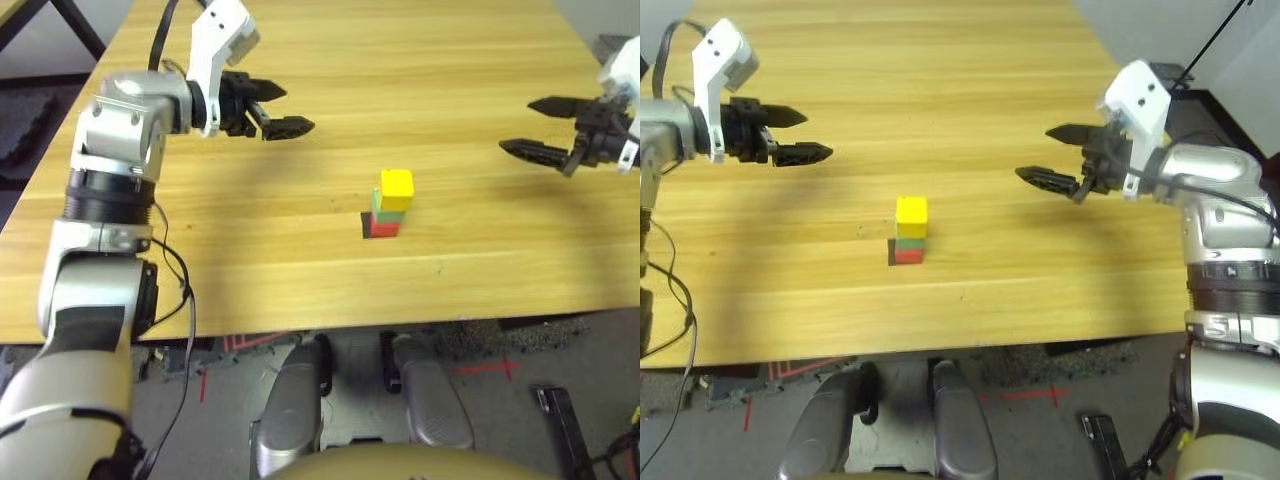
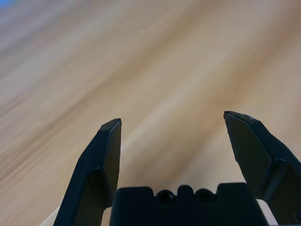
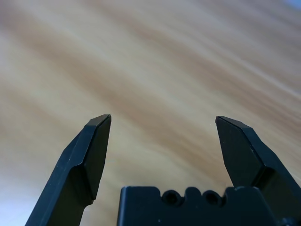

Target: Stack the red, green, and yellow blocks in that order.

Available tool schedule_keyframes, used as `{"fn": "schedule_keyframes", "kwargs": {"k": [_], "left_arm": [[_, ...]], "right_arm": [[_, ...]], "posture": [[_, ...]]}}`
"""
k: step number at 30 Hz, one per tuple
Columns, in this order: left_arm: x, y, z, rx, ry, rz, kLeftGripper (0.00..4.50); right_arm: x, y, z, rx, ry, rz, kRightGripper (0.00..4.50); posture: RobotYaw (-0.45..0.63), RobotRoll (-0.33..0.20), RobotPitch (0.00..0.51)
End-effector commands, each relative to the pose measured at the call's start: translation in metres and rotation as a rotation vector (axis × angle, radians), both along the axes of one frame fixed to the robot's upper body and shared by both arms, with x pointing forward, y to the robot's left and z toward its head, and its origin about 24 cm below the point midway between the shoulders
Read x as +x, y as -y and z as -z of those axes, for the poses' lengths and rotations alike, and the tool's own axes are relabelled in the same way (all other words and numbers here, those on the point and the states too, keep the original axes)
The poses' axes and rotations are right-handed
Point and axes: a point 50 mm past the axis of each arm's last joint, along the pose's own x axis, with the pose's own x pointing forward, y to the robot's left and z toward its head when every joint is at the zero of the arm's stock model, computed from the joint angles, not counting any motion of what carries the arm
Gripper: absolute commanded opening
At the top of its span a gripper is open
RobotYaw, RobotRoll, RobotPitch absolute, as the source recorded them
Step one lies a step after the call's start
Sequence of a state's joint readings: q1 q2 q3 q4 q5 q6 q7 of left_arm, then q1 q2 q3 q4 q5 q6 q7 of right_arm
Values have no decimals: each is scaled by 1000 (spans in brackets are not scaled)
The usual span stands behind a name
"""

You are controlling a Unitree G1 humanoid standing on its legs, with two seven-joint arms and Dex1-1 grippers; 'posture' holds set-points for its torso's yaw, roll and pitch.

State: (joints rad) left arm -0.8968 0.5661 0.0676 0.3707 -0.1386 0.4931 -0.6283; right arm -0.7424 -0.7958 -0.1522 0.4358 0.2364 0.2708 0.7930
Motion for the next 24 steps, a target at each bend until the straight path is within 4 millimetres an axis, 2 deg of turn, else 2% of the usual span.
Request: {"fn": "schedule_keyframes", "kwargs": {"k": [1,6,11,13,19,24], "left_arm": [[-9,-17,20,-18,155,-269,4452],[-23,-33,41,-27,222,-522,4452],[-37,-46,48,-18,255,-693,4452],[-40,-45,50,-18,262,-724,4452],[-52,-39,63,5,227,-725,4452],[-63,-40,78,-16,178,-770,4452]], "right_arm": [[-1,15,-1,56,147,213,4500],[-9,25,9,173,230,393,4500],[-20,33,30,242,210,488,4500],[-24,34,35,265,205,504,4500],[-42,20,51,290,156,493,4500],[-51,18,60,300,120,510,4500]], "posture": [[106,21,234],[100,21,235],[97,30,256],[92,31,268],[45,12,308],[46,3,312]]}}
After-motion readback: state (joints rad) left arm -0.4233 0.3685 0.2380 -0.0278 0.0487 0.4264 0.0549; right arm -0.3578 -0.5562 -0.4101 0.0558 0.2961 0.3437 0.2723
